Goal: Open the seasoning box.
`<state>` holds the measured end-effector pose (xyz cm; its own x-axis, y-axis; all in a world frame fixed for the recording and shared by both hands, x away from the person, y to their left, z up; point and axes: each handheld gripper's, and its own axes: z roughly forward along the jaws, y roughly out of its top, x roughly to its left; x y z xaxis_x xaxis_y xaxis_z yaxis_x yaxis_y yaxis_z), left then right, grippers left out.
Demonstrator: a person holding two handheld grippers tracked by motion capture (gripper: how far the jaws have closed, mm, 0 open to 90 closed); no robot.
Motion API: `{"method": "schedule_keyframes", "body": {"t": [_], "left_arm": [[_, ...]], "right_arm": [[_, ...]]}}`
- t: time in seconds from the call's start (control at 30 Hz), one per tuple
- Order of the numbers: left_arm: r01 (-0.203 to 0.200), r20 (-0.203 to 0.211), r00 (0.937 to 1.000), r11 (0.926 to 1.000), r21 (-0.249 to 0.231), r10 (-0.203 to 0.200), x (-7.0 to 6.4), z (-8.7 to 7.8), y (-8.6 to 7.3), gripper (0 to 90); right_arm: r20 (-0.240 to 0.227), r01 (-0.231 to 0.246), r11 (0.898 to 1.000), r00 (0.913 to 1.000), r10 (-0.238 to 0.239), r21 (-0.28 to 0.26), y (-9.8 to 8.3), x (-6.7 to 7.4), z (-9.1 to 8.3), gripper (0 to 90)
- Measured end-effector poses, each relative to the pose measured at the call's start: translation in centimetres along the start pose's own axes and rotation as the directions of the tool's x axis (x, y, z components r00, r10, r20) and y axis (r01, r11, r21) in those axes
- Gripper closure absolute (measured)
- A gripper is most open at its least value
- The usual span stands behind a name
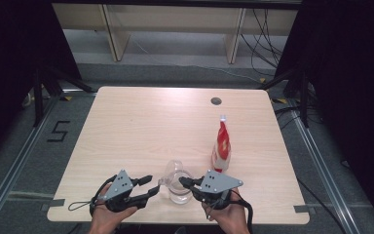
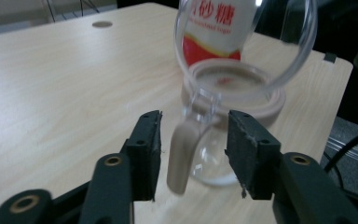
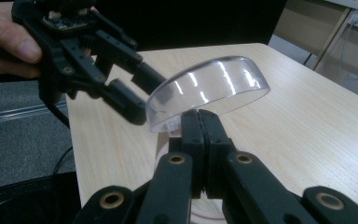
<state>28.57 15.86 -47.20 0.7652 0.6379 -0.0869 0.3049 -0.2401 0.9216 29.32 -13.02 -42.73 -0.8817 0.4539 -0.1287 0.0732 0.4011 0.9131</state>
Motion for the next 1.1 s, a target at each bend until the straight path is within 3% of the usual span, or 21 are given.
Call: {"method": "schedule_keyframes", "body": {"t": [0.13, 0.23, 0.27, 0.37, 0.43, 0.5, 0.53, 0.63, 0.73, 0.9, 0.93, 0.97, 1.03, 1.07, 1.1], "left_arm": [[0.003, -0.002, 1.0000, 0.9997, 0.024, -0.003, 0.1, -0.6, -1.0, 45.7], [-0.030, -0.005, 0.9995, 0.9984, 0.047, 0.030, 0.2, -0.6, -1.4, 40.9], [0.004, -0.011, 0.9999, 0.9987, 0.050, -0.003, 0.0, -0.4, -1.7, 39.8], [-0.018, -0.011, 0.9998, 0.9972, 0.072, 0.019, 0.1, -0.2, -1.9, 34.7], [0.001, -0.021, 0.9998, 0.9961, 0.088, 0.001, 0.0, 0.1, -2.1, 32.6], [-0.038, -0.019, 0.9990, 0.9932, 0.110, 0.040, 0.3, 0.2, -2.3, 31.4], [-0.006, -0.028, 0.9996, 0.9941, 0.108, 0.009, 0.1, 0.3, -2.4, 31.4], [0.005, -0.024, 0.9997, 0.9938, 0.111, -0.002, 0.3, 0.2, -2.5, 30.6], [-0.017, -0.018, 0.9997, 0.9935, 0.113, 0.019, 0.5, 0.2, -2.4, 30.2], [0.030, -0.018, 0.9994, 0.9950, 0.095, -0.028, 0.4, 0.3, -2.5, 29.0], [0.002, -0.017, 0.9998, 0.9949, 0.101, 0.000, 0.7, 0.2, -2.5, 28.8], [0.029, -0.025, 0.9993, 0.9942, 0.103, -0.027, 0.6, 0.1, -2.5, 28.7], [0.014, -0.024, 0.9996, 0.9953, 0.095, -0.011, 0.8, 0.0, -2.4, 28.3], [0.039, -0.026, 0.9990, 0.9943, 0.099, -0.036, 0.8, 0.0, -2.5, 27.8], [0.032, -0.025, 0.9992, 0.9946, 0.099, -0.030, 0.9, 0.0, -2.5, 27.4]], "right_arm": [[0.002, 0.005, 1.000, 1.0000, -0.005, -0.009, 0.2, 0.0, 0.2, 90.0], [0.004, 0.013, 1.000, 0.9999, -0.013, -0.016, 0.6, 0.1, 0.4, 90.0], [0.005, 0.010, 1.000, 0.9999, -0.010, -0.017, 0.6, 0.2, 0.5, 90.0], [-0.004, 0.004, 1.000, 1.0000, -0.004, -0.017, 1.0, 0.5, 0.7, 90.0], [-0.005, 0.019, 1.000, 0.9998, -0.019, -0.025, 1.3, 0.5, 0.9, 90.0], [-0.015, 0.025, 0.999, 0.9996, -0.025, -0.023, 1.5, 0.6, 1.1, 90.0], [-0.013, 0.026, 0.999, 0.9996, -0.026, -0.026, 1.6, 0.7, 1.3, 90.0], [-0.020, 0.039, 0.999, 0.9990, -0.040, -0.032, 2.0, 0.9, 1.7, 90.0], [-0.038, 0.042, 0.999, 0.9984, -0.043, -0.032, 2.2, 1.3, 2.2, 89.9], [-0.050, 0.055, 0.998, 0.9971, -0.057, -0.033, 2.5, 1.7, 2.9, 89.0], [-0.049, 0.057, 0.998, 0.9971, -0.059, -0.034, 2.5, 1.6, 2.8, 88.6], [-0.042, 0.050, 0.998, 0.9978, -0.051, -0.029, 2.5, 1.6, 2.6, 88.2], [-0.019, 0.043, 0.998, 0.9989, -0.043, -0.035, 2.2, 1.1, 2.0, 87.0], [-0.010, 0.040, 0.999, 0.9991, -0.041, -0.037, 2.1, 0.9, 1.7, 86.4], [0.000, 0.027, 0.999, 0.9996, -0.027, -0.031, 1.7, 0.6, 1.1, 85.3]]}}
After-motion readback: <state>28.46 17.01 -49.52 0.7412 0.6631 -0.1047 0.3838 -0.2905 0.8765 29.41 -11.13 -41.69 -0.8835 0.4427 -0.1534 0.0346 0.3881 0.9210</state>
